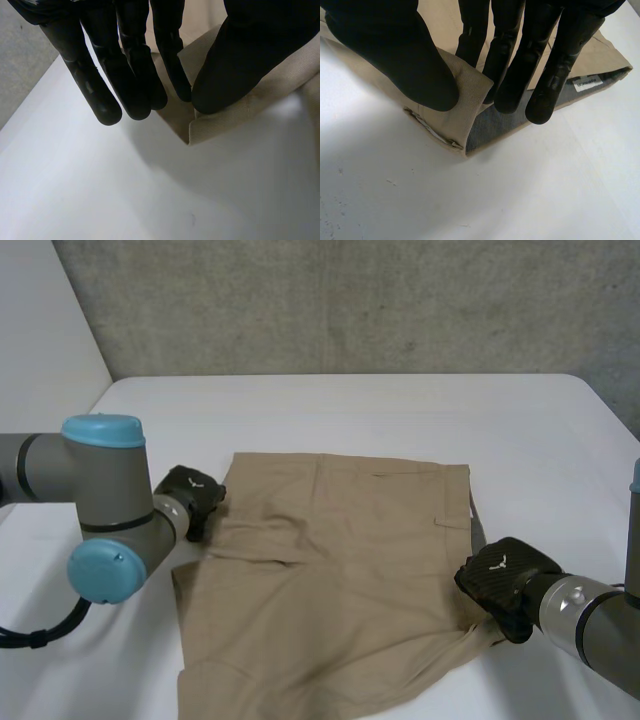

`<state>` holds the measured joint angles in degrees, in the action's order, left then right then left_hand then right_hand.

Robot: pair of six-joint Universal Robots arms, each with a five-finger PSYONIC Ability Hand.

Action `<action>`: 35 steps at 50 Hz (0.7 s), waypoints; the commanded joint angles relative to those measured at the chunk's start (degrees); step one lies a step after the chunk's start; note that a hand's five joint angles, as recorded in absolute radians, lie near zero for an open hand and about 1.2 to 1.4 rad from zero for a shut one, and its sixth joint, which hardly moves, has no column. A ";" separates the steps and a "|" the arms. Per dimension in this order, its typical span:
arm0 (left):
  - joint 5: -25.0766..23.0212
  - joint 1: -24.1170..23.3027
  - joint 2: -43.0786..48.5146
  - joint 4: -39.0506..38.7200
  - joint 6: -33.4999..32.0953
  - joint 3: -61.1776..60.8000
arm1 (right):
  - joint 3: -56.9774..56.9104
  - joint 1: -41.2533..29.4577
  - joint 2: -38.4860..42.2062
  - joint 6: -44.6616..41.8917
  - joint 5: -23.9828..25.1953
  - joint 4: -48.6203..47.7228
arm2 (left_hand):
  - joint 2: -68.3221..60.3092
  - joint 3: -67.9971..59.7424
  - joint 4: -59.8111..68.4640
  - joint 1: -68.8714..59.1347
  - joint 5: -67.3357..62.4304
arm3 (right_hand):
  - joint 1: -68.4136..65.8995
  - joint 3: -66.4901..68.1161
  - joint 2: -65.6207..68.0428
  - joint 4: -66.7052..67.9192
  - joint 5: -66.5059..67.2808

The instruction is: Fold the shorts.

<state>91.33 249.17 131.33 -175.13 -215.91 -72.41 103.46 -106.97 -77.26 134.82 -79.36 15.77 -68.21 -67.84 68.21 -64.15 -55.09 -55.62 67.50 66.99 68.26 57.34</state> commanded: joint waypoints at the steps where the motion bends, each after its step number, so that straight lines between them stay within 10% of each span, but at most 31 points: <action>1: 0.08 0.70 -2.04 1.02 0.22 -3.34 | -0.18 0.27 -0.09 0.00 0.00 -0.03 | -11.79 -12.16 11.79 -15.85 -14.91 | -24.38 12.50 13.01 11.74 12.66; 29: -0.36 3.69 -10.66 -1.61 0.22 -16.62 | 0.34 -0.26 -0.61 0.09 -0.18 0.05 | -11.48 -11.85 11.48 -15.54 -14.60 | -24.38 12.50 13.01 11.74 12.66; 35: -0.19 2.81 -14.33 -1.61 0.40 -16.63 | 0.08 -0.35 -0.79 1.23 0.00 -0.03 | 31.85 31.48 -31.85 27.79 28.73 | -24.38 12.50 13.01 11.74 12.66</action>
<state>91.00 252.82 120.40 -176.71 -215.69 -89.03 103.79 -107.28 -77.87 134.93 -79.52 15.83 -57.48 -58.53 58.50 -57.80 -49.42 -55.62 67.50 66.99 68.26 57.35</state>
